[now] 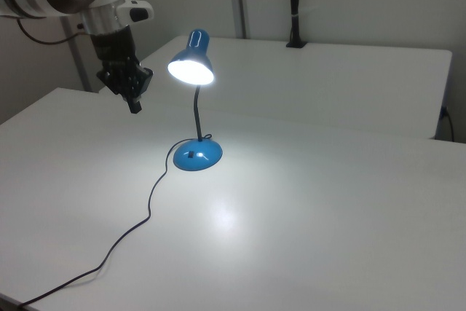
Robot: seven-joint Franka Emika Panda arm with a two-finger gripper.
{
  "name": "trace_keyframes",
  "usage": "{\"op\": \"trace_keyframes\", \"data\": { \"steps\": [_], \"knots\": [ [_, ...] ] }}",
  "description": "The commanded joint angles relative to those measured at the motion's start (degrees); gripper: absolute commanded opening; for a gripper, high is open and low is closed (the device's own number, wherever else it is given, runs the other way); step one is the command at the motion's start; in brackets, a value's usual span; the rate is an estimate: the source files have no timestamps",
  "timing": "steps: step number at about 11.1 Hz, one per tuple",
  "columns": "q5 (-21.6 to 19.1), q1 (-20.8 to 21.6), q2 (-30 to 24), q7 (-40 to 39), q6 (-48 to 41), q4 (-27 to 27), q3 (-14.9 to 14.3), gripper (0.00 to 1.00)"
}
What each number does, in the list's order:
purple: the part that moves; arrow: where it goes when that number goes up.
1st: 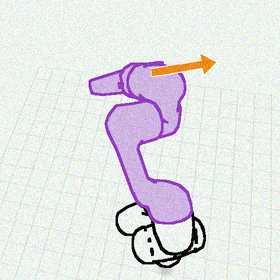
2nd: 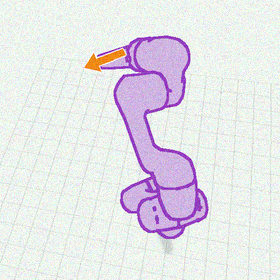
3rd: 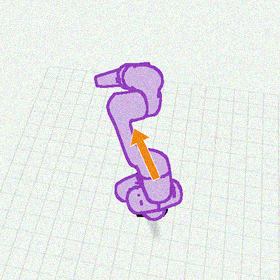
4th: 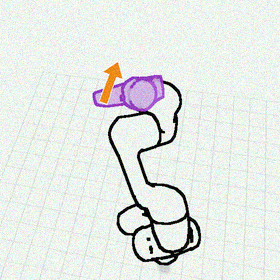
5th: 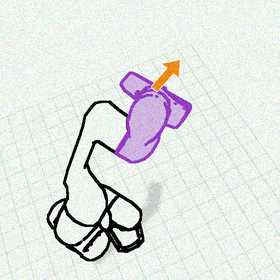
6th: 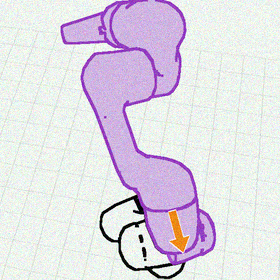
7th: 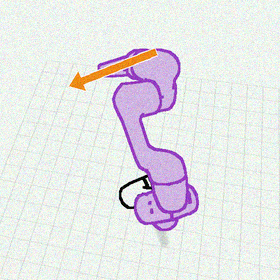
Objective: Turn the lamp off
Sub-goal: 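Move the gripper down toward the switch on the blue lamp base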
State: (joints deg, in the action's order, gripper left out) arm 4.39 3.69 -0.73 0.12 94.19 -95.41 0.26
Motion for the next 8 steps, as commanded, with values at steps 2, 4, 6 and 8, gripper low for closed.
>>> {"op": "trace_keyframes", "data": {
  "steps": [2, 4, 6, 8],
  "knots": [
    [-0.6, 0.4, 0.9, -1.5, 5.6, -2.7, -0.1, 0.0],
    [-0.6, 0.7, 1.6, -0.6, 13.0, -7.7, 0.1, 0.0],
    [-0.5, 0.5, 5.1, -0.6, 19.3, -9.1, 0.2, 0.0],
    [-0.5, 0.6, 8.4, -0.6, 25.6, -10.7, 0.2, 0.0]
  ]
}}
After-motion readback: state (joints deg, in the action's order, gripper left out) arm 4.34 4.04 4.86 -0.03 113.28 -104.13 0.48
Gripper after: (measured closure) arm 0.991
